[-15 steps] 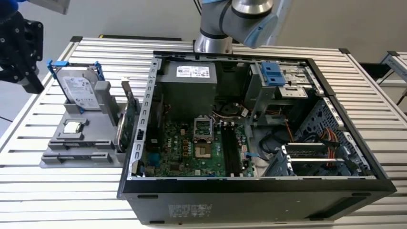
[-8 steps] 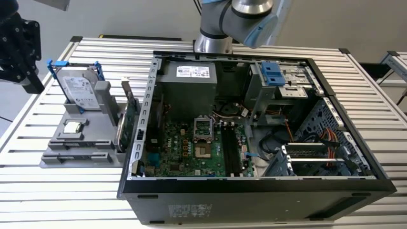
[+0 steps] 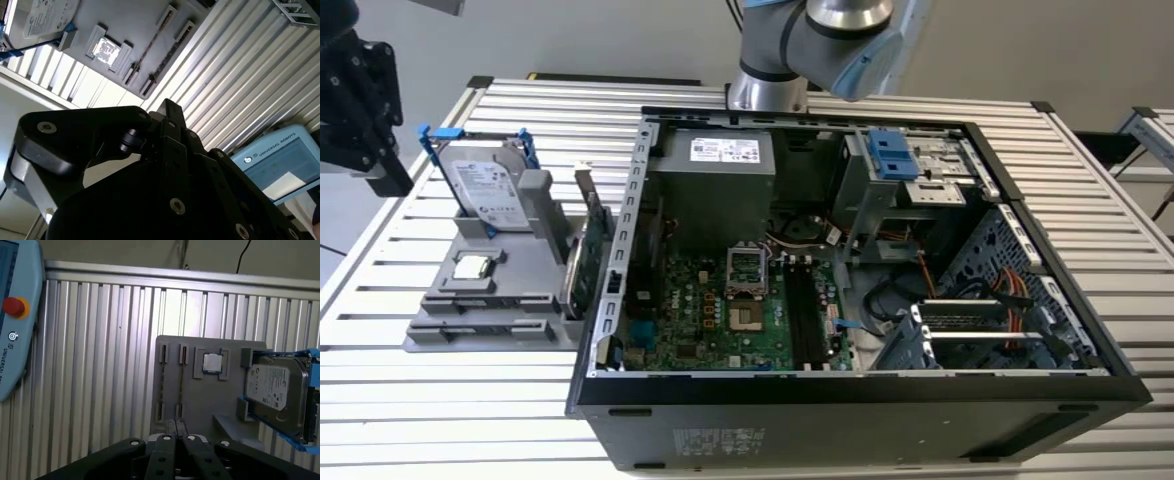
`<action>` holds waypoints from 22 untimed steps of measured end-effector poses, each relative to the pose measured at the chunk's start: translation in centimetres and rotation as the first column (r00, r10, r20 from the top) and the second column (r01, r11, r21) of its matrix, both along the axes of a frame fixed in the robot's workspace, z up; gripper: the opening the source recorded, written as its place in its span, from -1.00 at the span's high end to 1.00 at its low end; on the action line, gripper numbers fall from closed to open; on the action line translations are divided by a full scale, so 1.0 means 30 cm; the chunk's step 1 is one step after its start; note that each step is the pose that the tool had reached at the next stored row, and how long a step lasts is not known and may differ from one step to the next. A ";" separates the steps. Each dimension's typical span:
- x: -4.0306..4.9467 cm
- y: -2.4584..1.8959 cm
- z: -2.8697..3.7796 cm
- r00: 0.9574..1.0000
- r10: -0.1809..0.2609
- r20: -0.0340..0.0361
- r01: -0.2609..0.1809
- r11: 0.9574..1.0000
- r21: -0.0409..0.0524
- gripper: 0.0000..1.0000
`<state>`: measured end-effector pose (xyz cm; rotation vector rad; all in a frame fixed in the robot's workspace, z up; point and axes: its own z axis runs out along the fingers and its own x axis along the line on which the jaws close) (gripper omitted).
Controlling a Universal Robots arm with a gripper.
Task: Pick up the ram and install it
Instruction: 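Pick up the ram and move it above insertion slot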
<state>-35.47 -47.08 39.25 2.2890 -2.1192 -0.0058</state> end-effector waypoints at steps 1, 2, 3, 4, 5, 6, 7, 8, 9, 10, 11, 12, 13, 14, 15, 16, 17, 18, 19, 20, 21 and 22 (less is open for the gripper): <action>0.000 0.000 0.000 1.000 0.009 0.000 -0.009 1.000 0.000 1.00; 0.000 0.000 0.000 1.000 0.015 0.000 -0.015 1.000 0.000 1.00; 0.000 0.000 0.000 1.000 0.020 0.000 -0.020 1.000 0.000 1.00; 0.000 0.000 0.000 1.000 0.023 0.000 -0.023 1.000 0.000 1.00; 0.000 0.000 0.000 1.000 0.025 0.000 -0.025 1.000 0.000 1.00; 0.000 0.000 0.000 1.000 0.027 0.000 -0.027 1.000 0.000 1.00; 0.000 0.000 0.000 1.000 0.028 0.000 -0.028 1.000 0.000 1.00; 0.000 0.000 0.000 1.000 0.028 0.000 -0.028 1.000 0.000 1.00; 0.000 0.000 0.000 1.000 0.028 0.000 -0.028 1.000 0.000 1.00; 0.000 0.000 0.000 1.000 0.028 0.000 -0.028 1.000 0.000 1.00; 0.000 0.000 0.000 1.000 0.028 0.000 -0.028 1.000 0.000 1.00; 0.000 0.000 0.000 1.000 0.028 0.000 -0.028 1.000 0.000 1.00; 0.000 0.000 0.000 1.000 0.028 0.000 -0.028 1.000 0.000 1.00; 0.000 0.000 0.000 1.000 0.028 0.000 -0.028 1.000 0.000 1.00; 0.000 0.000 0.000 1.000 0.028 0.000 -0.028 1.000 0.000 1.00; 0.000 0.000 0.000 1.000 0.028 0.000 -0.028 1.000 0.000 1.00; 0.000 0.000 0.000 1.000 0.028 0.000 -0.028 1.000 0.000 1.00; 0.000 0.000 0.000 1.000 0.028 0.000 -0.028 1.000 0.000 1.00; 0.000 0.000 0.000 1.000 0.028 0.000 -0.028 1.000 0.000 1.00; 0.000 0.000 0.000 1.000 0.028 0.000 -0.028 1.000 0.000 1.00; 0.000 0.000 0.000 1.000 0.028 0.000 -0.028 1.000 0.000 -1.00; 0.000 0.000 0.000 1.000 0.028 0.000 -0.028 1.000 0.000 -1.00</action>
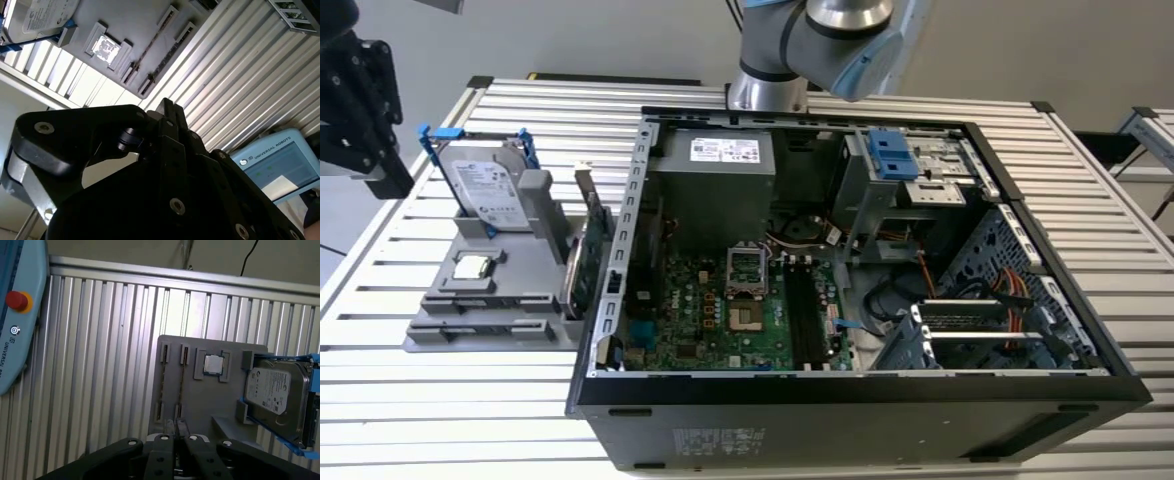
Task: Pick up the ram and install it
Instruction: 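Pick up the ram and move it above insertion slot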
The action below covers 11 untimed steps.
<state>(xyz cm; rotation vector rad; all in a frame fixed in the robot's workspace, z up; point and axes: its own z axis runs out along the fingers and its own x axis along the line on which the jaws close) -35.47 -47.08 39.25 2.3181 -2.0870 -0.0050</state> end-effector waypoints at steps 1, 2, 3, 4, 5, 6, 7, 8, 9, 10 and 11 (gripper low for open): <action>0.000 0.000 0.000 1.000 0.000 0.000 0.000 1.000 0.000 -1.00; 0.000 0.000 0.000 1.000 0.000 0.000 0.000 1.000 0.000 -1.00; 0.000 0.000 0.000 1.000 0.000 0.000 0.000 1.000 0.000 -1.00; 0.000 0.000 0.000 1.000 0.000 0.000 0.000 1.000 0.000 -1.00; 0.000 0.000 0.000 1.000 0.000 0.000 0.000 1.000 0.000 -1.00; 0.000 0.000 0.000 1.000 0.000 0.000 0.000 1.000 0.000 -1.00; 0.000 0.000 0.000 1.000 0.000 0.000 0.000 1.000 0.000 -1.00; 0.000 0.000 0.000 1.000 0.000 0.000 0.000 1.000 0.000 -1.00; 0.000 0.000 0.000 1.000 0.000 0.000 0.000 1.000 0.000 -1.00; 0.000 0.000 0.000 1.000 0.000 0.000 0.000 1.000 0.000 -1.00; 0.000 0.001 0.000 1.000 0.000 0.000 0.000 1.000 0.000 -1.00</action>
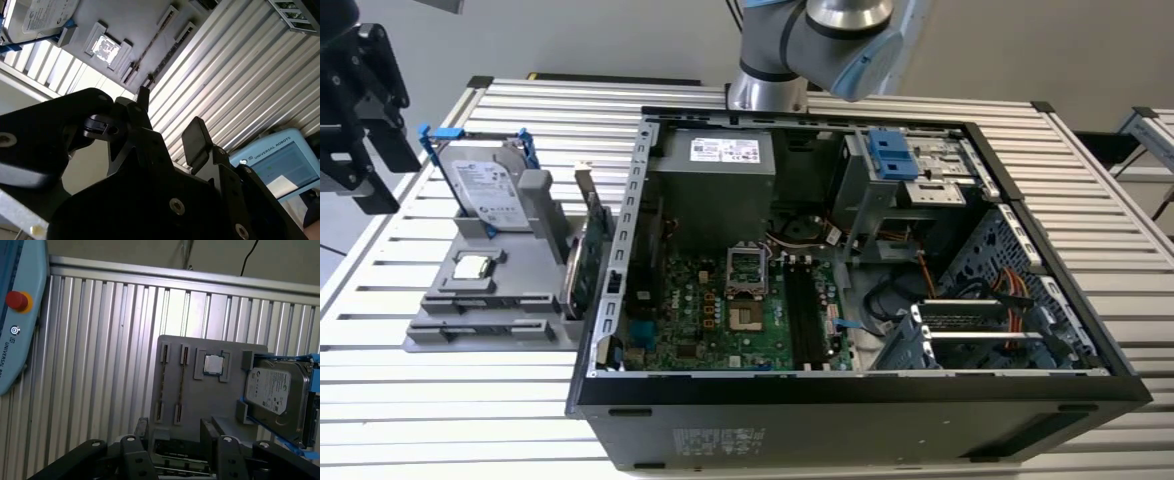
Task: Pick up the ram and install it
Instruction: 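Pick up the ram and move it above insertion slot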
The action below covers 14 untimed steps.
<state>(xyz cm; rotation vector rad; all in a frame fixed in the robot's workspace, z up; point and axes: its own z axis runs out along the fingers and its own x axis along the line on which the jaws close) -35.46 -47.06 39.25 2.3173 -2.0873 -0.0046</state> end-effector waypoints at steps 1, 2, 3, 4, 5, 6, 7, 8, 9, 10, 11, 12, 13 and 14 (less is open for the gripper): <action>0.000 0.000 0.000 1.000 -0.001 0.000 0.001 1.000 0.000 -1.00; 0.000 0.001 0.000 1.000 -0.002 0.000 0.002 1.000 0.000 -1.00; 0.000 0.001 0.000 1.000 -0.003 0.000 0.003 1.000 0.000 -1.00; 0.000 0.001 0.000 1.000 -0.003 0.000 0.003 1.000 0.000 -1.00; 0.000 0.001 -0.001 1.000 -0.005 0.000 0.005 1.000 0.000 -1.00; 0.000 0.001 -0.001 1.000 -0.007 -0.001 0.007 1.000 0.000 -1.00; 0.000 0.001 -0.002 1.000 -0.008 -0.004 0.008 1.000 0.000 -1.00; 0.000 0.001 -0.001 1.000 -0.008 -0.008 0.008 1.000 0.000 -1.00; 0.000 0.001 -0.001 1.000 -0.008 -0.012 0.008 1.000 0.000 -1.00; 0.000 0.001 -0.002 1.000 -0.009 -0.017 0.009 1.000 0.000 -1.00; 0.000 0.001 -0.002 1.000 -0.009 -0.022 0.009 1.000 0.000 -1.00; 0.000 0.001 -0.002 1.000 -0.008 -0.028 0.008 1.000 0.000 -1.00; 0.000 0.001 -0.002 0.999 -0.008 -0.031 0.008 1.000 -0.001 -1.00; 0.000 0.001 -0.002 0.999 -0.009 -0.031 0.009 1.000 -0.001 -1.00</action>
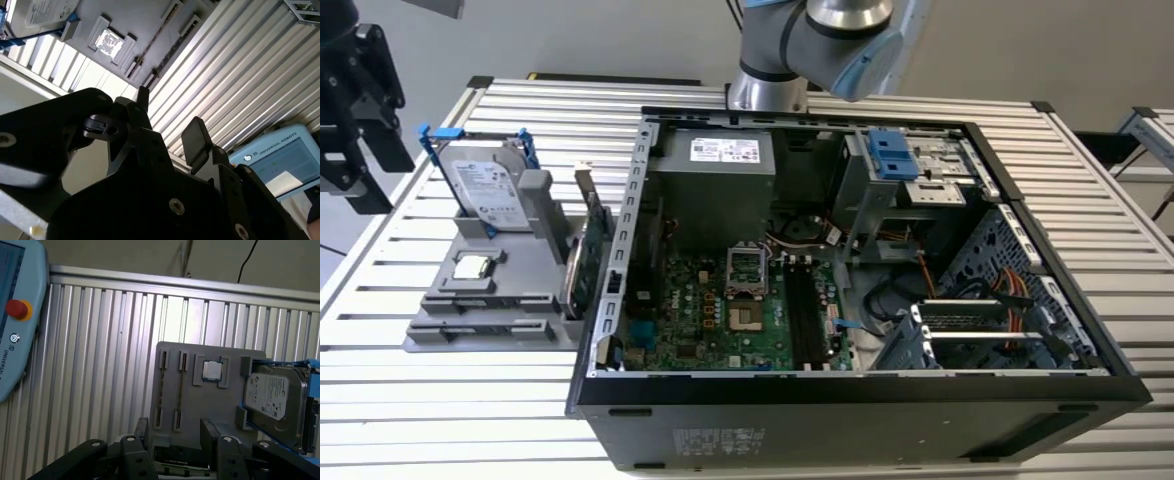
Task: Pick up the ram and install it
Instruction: 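Pick up the ram and move it above insertion slot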
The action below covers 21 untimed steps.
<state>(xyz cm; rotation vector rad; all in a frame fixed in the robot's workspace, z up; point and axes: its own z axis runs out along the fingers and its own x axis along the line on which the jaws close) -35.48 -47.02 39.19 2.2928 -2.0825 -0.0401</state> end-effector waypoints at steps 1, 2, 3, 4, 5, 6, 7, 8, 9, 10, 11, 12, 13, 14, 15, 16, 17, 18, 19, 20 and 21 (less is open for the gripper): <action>0.000 0.000 0.000 1.000 0.000 0.000 0.000 1.000 0.000 -1.00; 0.000 0.000 -0.001 1.000 0.000 0.000 0.000 1.000 0.000 -1.00; 0.000 0.000 -0.003 1.000 0.000 0.000 0.000 1.000 0.000 -1.00; 0.000 0.000 -0.004 1.000 -0.001 0.000 0.001 1.000 0.000 -1.00; 0.000 0.000 -0.006 1.000 -0.002 0.000 0.002 1.000 0.000 -1.00; 0.000 0.000 -0.008 1.000 -0.004 0.000 0.004 1.000 0.000 -1.00; 0.000 0.000 -0.010 1.000 -0.007 0.000 0.007 1.000 0.000 -1.00; 0.000 0.000 -0.012 1.000 -0.009 0.000 0.009 1.000 0.000 -1.00; 0.000 0.000 -0.015 1.000 -0.011 0.000 0.011 1.000 0.000 -1.00; 0.000 0.000 -0.017 1.000 -0.013 0.000 0.013 1.000 0.000 -1.00; 0.000 0.000 -0.019 1.000 -0.015 0.000 0.015 1.000 0.000 -1.00; 0.000 0.000 -0.021 1.000 -0.017 0.000 0.017 1.000 0.000 -1.00; 0.000 0.000 -0.023 1.000 -0.019 0.000 0.019 1.000 0.000 -1.00; 0.000 0.000 -0.025 1.000 -0.020 0.000 0.020 1.000 0.000 -1.00; 0.000 0.000 -0.027 1.000 -0.020 0.000 0.020 1.000 0.000 -1.00; 0.000 0.000 -0.029 1.000 -0.020 0.000 0.020 1.000 0.000 -1.00; 0.000 0.000 -0.031 1.000 -0.020 0.000 0.020 1.000 0.000 -1.00; 0.000 0.000 -0.033 1.000 -0.020 0.000 0.020 1.000 0.000 -1.00; 0.000 0.000 -0.034 1.000 -0.020 -0.001 0.020 1.000 -0.001 -1.00; 0.000 0.000 -0.035 1.000 -0.020 -0.001 0.020 1.000 -0.001 -1.00; 0.000 0.000 -0.037 1.000 -0.020 0.000 0.020 1.000 -0.001 -1.00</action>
